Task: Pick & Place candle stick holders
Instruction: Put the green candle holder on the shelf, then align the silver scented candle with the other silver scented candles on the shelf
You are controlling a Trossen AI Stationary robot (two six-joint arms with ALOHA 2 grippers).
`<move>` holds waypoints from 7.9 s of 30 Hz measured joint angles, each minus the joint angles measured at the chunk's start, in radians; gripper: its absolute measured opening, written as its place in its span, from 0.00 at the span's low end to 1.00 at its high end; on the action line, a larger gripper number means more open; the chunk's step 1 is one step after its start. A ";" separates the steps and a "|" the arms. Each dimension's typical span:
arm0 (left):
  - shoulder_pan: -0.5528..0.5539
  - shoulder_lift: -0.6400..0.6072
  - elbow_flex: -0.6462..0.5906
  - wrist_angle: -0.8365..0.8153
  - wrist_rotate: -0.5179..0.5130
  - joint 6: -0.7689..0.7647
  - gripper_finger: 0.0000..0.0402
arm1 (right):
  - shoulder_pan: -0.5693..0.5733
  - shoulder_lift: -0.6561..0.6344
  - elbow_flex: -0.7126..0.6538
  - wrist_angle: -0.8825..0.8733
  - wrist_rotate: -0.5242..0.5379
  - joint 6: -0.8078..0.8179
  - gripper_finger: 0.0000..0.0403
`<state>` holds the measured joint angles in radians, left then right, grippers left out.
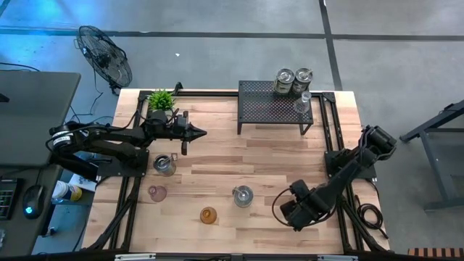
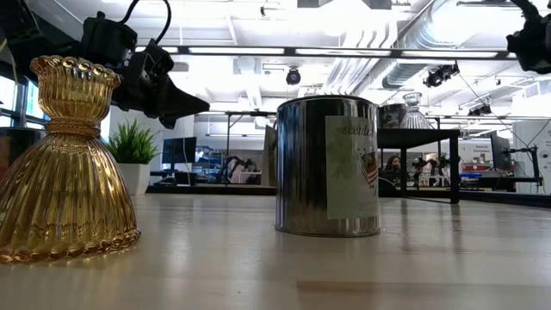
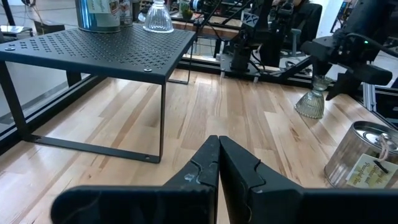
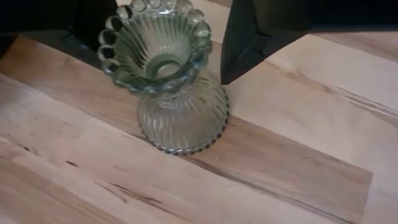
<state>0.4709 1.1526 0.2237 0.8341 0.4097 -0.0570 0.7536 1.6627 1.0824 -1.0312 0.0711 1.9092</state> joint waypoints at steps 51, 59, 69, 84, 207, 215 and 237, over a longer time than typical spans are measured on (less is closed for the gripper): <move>0.000 0.000 0.000 0.002 -0.003 0.008 0.01 | -1.326 0.060 0.730 -0.525 0.080 -1.658 0.36; 0.000 0.000 0.000 0.002 -0.003 0.008 0.01 | -1.362 0.061 0.669 -0.455 0.079 -1.683 0.42; 0.000 0.000 0.000 0.002 -0.001 0.008 0.01 | -1.378 0.061 0.642 -0.406 0.099 -1.695 0.37; 0.000 0.000 0.000 0.002 -0.001 0.008 0.01 | -1.384 0.061 0.641 -0.402 0.168 -1.701 0.38; -0.456 -0.200 0.665 -1.837 -0.429 -0.288 0.09 | -0.623 -0.623 -0.911 1.919 0.445 -1.889 0.00; -0.695 -0.162 0.668 -1.974 -0.456 -0.616 0.33 | -0.603 -0.623 -0.917 1.926 0.434 -1.911 0.00; -0.812 0.122 0.667 -2.099 -0.580 -0.944 0.29 | -0.595 -0.622 -0.917 1.918 0.435 -1.935 0.00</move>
<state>-0.3408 1.2747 0.8906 -1.2649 -0.1705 -1.0008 0.1581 1.0405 0.1654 0.8867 0.5064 -0.0261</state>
